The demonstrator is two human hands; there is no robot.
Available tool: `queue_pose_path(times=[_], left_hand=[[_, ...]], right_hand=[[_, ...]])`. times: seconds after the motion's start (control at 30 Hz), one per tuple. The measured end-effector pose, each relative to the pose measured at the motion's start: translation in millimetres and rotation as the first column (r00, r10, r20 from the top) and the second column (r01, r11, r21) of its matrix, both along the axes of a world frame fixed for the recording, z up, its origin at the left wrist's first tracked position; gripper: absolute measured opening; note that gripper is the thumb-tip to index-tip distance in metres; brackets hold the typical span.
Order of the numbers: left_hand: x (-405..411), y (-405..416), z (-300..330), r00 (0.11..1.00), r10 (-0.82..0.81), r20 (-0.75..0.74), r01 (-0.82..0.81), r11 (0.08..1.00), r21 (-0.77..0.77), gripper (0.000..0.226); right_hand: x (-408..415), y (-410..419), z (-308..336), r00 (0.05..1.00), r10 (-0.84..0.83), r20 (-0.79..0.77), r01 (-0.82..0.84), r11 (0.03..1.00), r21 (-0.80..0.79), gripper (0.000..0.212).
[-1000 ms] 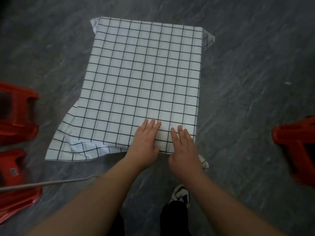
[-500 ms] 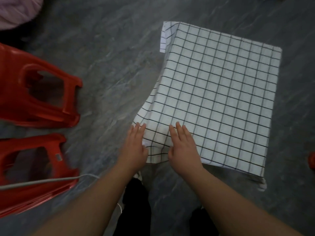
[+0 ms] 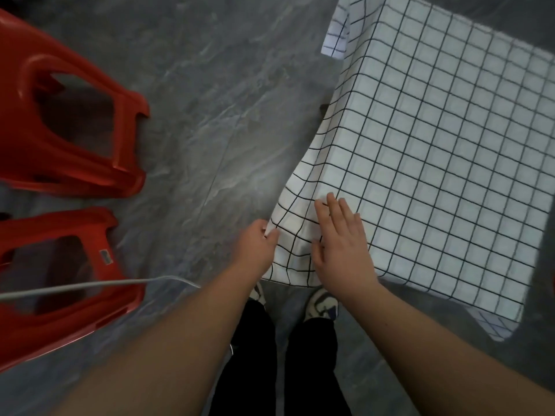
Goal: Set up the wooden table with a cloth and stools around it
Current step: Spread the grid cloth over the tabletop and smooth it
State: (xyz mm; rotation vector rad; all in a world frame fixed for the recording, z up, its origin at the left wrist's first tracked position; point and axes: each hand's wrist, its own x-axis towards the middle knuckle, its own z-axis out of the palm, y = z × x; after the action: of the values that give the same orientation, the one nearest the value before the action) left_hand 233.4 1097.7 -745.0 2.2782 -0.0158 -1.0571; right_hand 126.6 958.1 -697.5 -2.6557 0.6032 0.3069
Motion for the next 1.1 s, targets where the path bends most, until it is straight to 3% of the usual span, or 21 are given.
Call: queue_pose_path(times=[0.07,0.2,0.27,0.37,0.4,0.47,0.53,0.67,0.7,0.8,0.87,0.93,1.0,1.07,1.1], left_hand=[[-0.1,0.5,-6.9,0.998,0.06,0.014,-0.06,0.997,-0.041,0.021],[1.2,3.4,-14.2,0.973,0.209,-0.099,-0.226,0.949,-0.22,0.032],[2.9,5.1,-8.3,0.954,0.242,-0.176,-0.286,0.909,-0.303,0.022],[6.6,15.1,-6.5,0.939,0.265,-0.217,-0.319,0.908,-0.271,0.014],[7.9,18.4,-7.2,0.907,0.314,-0.279,-0.383,0.892,-0.242,0.016],[11.3,23.7,-7.8,0.737,0.433,-0.518,-0.57,0.811,-0.133,0.014],[12.5,29.6,-14.2,0.595,0.44,-0.673,-0.618,0.785,-0.034,0.028],[11.3,31.6,-30.7,0.702,0.401,-0.588,-0.474,0.88,0.034,0.078],[11.0,30.3,-33.5,0.731,0.389,-0.561,-0.445,0.895,0.04,0.081],[10.5,16.4,-29.9,0.901,0.227,-0.37,-0.23,0.972,0.036,0.039],[6.7,9.0,-35.1,0.975,0.043,-0.218,-0.026,0.997,0.078,0.031],[1.9,3.0,-34.7,0.968,-0.13,-0.215,0.154,0.983,0.1,0.026],[0.3,2.7,-35.0,0.912,-0.343,-0.223,0.38,0.913,0.15,0.021],[1.4,3.0,-30.7,0.831,-0.524,-0.186,0.556,0.786,0.271,0.04],[2.9,1.7,-27.8,0.823,-0.556,-0.117,0.56,0.761,0.328,0.053]], right_hand=[[2.6,3.0,-4.8,0.999,0.032,0.009,-0.032,0.999,-0.005,0.066],[3.1,6.0,-14.2,1.0,0.025,0.001,-0.025,1.0,-0.012,0.063],[1.5,6.5,-16.7,1.0,0.019,-0.001,-0.019,1.0,-0.024,0.062],[2.1,6.0,-18.1,0.999,0.036,-0.013,-0.036,0.999,-0.04,0.061],[1.9,5.8,-18.2,0.999,0.047,-0.024,-0.049,0.998,-0.05,0.062],[1.2,5.4,-18.5,0.996,0.074,-0.05,-0.077,0.995,-0.062,0.062],[0.7,5.0,-19.2,0.995,0.08,-0.058,-0.084,0.994,-0.063,0.062],[0.5,5.3,-20.9,0.995,0.076,-0.057,-0.08,0.994,-0.07,0.062],[0.6,5.2,-21.1,0.996,0.077,-0.052,-0.081,0.994,-0.074,0.062],[-0.4,4.4,-21.5,0.995,0.085,-0.046,-0.089,0.993,-0.079,0.062],[-0.5,3.4,-21.6,0.996,0.082,-0.045,-0.085,0.994,-0.072,0.062],[-0.5,3.5,-21.6,0.995,0.083,-0.055,-0.087,0.994,-0.069,0.062],[-0.3,3.1,-21.4,0.995,0.076,-0.058,-0.08,0.995,-0.055,0.063],[-0.2,2.4,-20.5,0.996,0.068,-0.05,-0.069,0.997,-0.021,0.064],[-0.6,1.6,-19.8,0.997,0.062,-0.041,-0.062,0.998,0.003,0.064]])
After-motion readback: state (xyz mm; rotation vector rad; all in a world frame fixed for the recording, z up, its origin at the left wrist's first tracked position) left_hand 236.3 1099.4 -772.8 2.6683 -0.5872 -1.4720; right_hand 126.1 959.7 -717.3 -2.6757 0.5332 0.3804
